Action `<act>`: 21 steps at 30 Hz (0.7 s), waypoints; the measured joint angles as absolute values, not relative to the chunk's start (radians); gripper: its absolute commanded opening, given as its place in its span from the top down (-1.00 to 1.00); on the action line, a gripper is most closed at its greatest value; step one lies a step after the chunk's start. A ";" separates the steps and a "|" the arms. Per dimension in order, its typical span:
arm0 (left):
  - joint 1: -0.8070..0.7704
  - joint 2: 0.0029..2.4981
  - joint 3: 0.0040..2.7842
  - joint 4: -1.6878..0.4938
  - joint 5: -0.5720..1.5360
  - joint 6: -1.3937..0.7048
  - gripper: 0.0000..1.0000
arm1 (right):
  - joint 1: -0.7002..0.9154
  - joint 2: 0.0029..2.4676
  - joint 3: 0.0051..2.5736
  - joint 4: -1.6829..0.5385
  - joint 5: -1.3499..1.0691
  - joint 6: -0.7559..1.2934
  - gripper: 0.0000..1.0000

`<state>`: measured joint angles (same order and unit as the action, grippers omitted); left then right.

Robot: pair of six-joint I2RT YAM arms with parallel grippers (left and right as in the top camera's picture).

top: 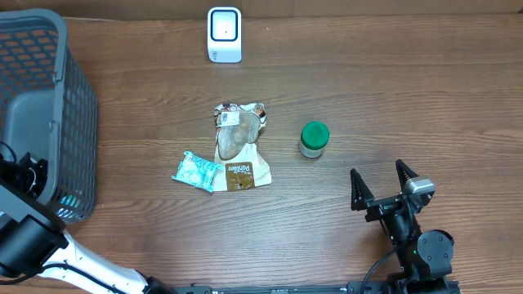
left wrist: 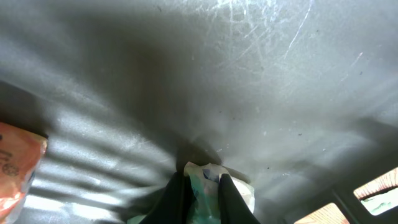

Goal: Scan the item barcode

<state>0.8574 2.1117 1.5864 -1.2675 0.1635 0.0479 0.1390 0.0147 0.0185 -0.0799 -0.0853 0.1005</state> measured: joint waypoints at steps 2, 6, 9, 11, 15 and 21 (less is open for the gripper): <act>0.857 2.112 1.589 -1.275 0.163 0.048 0.92 | 0.139 0.015 0.019 -0.080 -0.085 0.101 -1.00; 0.857 2.114 1.623 -1.324 0.161 0.044 0.92 | 0.139 0.015 0.019 -0.080 -0.085 0.101 -1.00; 0.851 2.113 1.703 -1.390 0.154 0.036 0.91 | 0.139 0.015 0.019 -0.080 -0.086 0.101 -1.00; 0.846 2.107 1.780 -1.413 0.151 0.028 0.91 | 0.139 0.015 0.019 -0.080 -0.086 0.101 -1.00; 0.821 2.058 1.898 -1.426 0.150 0.009 0.91 | 0.139 0.015 0.019 -0.080 -0.086 0.101 -1.00; 0.716 1.870 2.019 -1.405 0.150 -0.032 0.91 | 0.139 0.015 0.019 -0.080 -0.085 0.101 -1.00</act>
